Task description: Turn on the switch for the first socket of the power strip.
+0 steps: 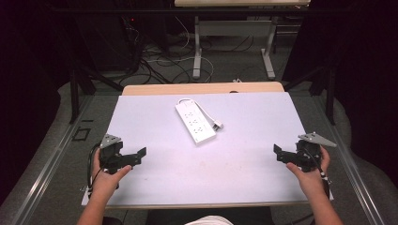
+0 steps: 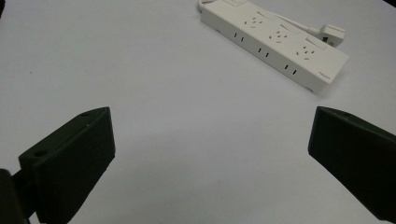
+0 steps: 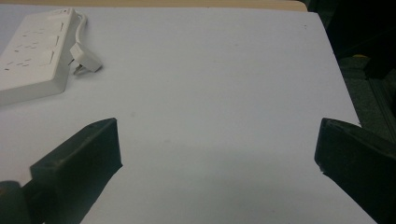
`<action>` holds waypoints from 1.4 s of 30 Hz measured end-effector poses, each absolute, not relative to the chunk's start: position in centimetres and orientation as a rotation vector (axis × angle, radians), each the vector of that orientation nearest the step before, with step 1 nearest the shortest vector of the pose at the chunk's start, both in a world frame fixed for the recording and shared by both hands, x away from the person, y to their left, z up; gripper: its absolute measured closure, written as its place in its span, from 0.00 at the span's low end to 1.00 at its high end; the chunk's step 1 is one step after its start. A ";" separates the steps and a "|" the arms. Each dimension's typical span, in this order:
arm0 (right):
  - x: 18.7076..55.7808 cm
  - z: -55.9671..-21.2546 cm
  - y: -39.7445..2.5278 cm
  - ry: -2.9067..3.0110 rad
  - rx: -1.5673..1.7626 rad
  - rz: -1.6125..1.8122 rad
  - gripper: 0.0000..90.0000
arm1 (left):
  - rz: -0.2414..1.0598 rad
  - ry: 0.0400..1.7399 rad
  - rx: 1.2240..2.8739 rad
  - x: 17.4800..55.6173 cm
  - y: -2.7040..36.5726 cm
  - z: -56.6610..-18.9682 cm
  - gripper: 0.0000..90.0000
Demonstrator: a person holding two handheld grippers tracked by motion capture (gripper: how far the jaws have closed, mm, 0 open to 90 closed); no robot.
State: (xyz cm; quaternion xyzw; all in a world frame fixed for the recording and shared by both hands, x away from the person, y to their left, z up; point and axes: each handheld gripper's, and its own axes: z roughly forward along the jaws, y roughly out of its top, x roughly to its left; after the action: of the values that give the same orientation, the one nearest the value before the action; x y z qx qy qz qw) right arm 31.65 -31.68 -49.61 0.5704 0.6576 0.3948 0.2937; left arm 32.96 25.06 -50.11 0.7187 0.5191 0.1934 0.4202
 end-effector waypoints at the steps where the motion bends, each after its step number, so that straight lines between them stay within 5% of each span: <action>1: 31.7 -49.8 -31.7 1.759 1.516 1.055 0.00 | 0.486 1.296 1.798 32.9 24.8 -50.1 0.00; 30: 31.9 -50.7 -31.0 1.771 1.534 1.056 0.05 | 0.415 1.140 1.912 31.7 19.1 -50.4 0.04; 42: 31.8 -50.7 -30.8 1.787 1.526 1.056 0.07 | 0.411 1.112 1.932 31.3 17.8 -50.4 0.19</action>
State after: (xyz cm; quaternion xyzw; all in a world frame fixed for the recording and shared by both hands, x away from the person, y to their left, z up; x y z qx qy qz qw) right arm 31.83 -30.80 -50.69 0.5689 0.6660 0.3935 0.2790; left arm 31.29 17.80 -50.44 0.7721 0.4444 0.1642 0.4236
